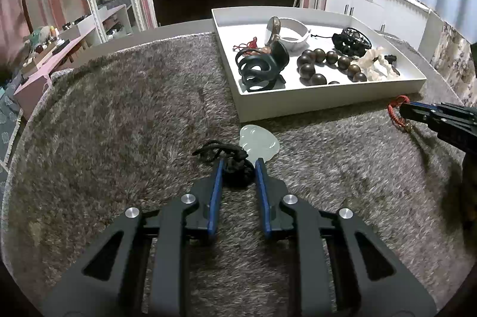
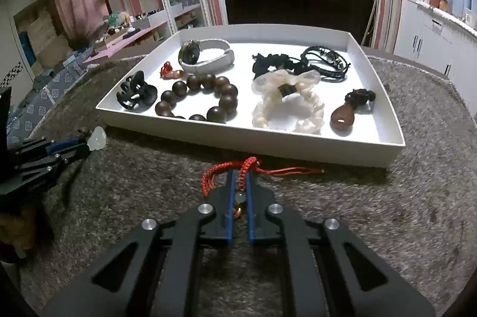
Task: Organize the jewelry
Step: 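Grasp the white pendant on black cord with the left tool while the right tool grasps the red cord bracelet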
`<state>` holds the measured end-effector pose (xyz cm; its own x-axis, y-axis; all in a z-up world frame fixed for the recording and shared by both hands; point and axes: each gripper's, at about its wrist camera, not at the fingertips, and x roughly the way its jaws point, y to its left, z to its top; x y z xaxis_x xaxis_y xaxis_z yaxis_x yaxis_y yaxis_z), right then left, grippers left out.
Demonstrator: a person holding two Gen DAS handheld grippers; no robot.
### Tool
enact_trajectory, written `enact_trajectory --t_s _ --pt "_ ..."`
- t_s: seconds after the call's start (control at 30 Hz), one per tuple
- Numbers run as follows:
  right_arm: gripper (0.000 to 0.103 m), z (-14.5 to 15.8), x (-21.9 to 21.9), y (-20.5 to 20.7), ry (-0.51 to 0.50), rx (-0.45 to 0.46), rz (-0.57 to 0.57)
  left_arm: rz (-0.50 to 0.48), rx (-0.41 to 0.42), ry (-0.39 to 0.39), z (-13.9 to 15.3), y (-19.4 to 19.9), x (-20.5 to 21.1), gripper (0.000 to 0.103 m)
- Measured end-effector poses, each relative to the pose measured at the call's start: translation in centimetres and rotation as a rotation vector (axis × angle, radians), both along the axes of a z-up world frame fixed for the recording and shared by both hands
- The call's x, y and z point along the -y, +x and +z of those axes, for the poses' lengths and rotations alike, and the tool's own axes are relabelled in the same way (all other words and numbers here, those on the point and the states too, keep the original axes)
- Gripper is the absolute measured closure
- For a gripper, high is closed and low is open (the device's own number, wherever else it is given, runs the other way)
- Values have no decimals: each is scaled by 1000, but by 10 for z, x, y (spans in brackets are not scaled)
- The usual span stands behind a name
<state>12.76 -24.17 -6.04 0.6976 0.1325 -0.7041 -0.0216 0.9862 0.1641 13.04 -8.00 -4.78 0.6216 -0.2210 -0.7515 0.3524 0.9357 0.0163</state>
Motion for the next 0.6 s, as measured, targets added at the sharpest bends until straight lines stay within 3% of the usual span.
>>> enact_trajectory --t_s 0.37,0.6 --pt "97 4 2 -7 13 42 4 8 33 -50 7 -1 -6 85" --pt "97 17 4 -14 54 80 12 -18 134 -44 24 -13 0 86"
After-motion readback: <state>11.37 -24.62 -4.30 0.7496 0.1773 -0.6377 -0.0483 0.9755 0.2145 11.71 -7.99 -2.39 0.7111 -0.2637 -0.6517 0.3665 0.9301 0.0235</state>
